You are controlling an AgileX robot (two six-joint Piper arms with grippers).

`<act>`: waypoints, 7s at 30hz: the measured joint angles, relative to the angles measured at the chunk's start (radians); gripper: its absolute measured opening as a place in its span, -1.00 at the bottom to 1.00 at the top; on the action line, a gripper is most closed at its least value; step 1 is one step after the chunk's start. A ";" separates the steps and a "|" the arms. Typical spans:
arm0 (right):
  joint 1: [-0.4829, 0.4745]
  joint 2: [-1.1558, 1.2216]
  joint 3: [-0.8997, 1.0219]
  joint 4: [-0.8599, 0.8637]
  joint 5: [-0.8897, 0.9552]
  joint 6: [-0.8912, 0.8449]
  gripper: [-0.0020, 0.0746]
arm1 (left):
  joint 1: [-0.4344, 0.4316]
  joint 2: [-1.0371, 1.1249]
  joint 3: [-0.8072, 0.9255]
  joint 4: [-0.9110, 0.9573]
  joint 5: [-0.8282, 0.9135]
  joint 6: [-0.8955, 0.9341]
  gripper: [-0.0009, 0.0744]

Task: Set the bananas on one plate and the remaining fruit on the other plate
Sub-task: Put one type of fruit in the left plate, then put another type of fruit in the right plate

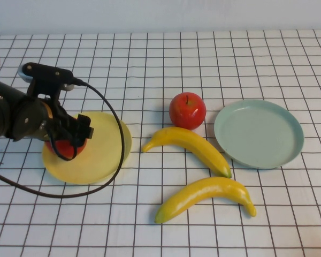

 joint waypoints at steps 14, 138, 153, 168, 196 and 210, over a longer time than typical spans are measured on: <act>0.000 0.000 0.000 0.000 0.000 0.000 -0.99 | 0.000 -0.032 -0.123 0.018 0.139 -0.048 0.78; 0.000 0.000 0.000 0.001 0.000 0.002 -0.99 | -0.093 0.062 -0.071 -0.045 -0.089 -0.050 0.57; 0.000 0.000 0.000 0.002 0.000 0.002 -0.99 | -0.093 0.061 -0.071 -0.029 -0.063 -0.060 0.57; 0.000 0.000 0.000 0.002 0.000 0.002 -0.99 | -0.093 0.072 -0.071 -0.029 -0.079 -0.063 0.80; 0.000 0.000 0.000 0.002 0.000 0.002 -0.99 | -0.121 -0.564 0.216 -0.091 -0.177 -0.113 -0.92; 0.000 0.000 0.000 0.002 0.000 0.002 -0.99 | -0.121 -1.050 0.348 -0.095 0.110 0.056 -0.98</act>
